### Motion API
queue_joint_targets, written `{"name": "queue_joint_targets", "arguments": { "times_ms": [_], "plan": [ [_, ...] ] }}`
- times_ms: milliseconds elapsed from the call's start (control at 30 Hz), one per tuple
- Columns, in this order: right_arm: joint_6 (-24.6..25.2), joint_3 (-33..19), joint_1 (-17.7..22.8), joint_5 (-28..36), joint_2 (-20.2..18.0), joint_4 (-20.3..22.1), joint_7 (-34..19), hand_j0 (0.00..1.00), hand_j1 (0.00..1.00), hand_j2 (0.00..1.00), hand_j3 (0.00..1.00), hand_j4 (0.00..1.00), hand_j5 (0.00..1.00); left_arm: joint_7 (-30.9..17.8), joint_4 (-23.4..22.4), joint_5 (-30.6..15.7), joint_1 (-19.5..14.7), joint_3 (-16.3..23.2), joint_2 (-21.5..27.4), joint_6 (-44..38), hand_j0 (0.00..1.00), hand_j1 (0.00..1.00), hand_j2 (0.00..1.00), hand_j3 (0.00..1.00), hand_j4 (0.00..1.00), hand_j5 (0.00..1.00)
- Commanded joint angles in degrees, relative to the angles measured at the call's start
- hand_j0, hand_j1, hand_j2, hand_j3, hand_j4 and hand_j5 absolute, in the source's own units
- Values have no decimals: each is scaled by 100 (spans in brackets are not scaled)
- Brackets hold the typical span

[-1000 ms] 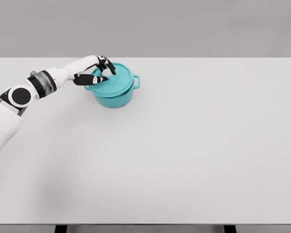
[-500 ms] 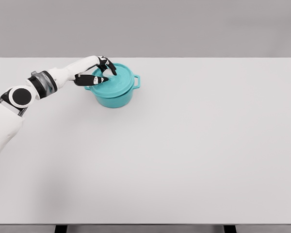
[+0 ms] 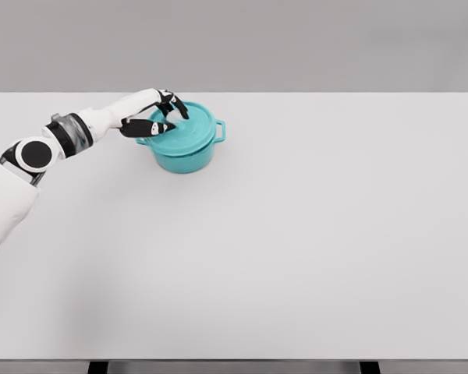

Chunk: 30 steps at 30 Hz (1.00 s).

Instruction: Cover the pot with left arm

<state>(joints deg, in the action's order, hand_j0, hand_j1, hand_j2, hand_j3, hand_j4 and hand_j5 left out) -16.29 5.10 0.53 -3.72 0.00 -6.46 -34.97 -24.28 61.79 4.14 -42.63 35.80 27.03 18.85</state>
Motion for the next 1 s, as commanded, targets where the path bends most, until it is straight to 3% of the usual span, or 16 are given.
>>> {"name": "queue_joint_targets", "arguments": {
  "times_ms": [0, 967],
  "plan": [
    [-6, 0, 0, -6, 0, -5, -3, 100, 100, 100, 100, 100, 100, 2, 9, -27, 0, -3, -5, -13, 51, 51, 51, 51, 51, 51],
    [-6, 0, 0, -6, 0, -5, -3, 100, 100, 100, 100, 100, 100, 2, -228, 131, -70, -38, -137, -22, 51, 51, 51, 51, 51, 51]
  ]
}}
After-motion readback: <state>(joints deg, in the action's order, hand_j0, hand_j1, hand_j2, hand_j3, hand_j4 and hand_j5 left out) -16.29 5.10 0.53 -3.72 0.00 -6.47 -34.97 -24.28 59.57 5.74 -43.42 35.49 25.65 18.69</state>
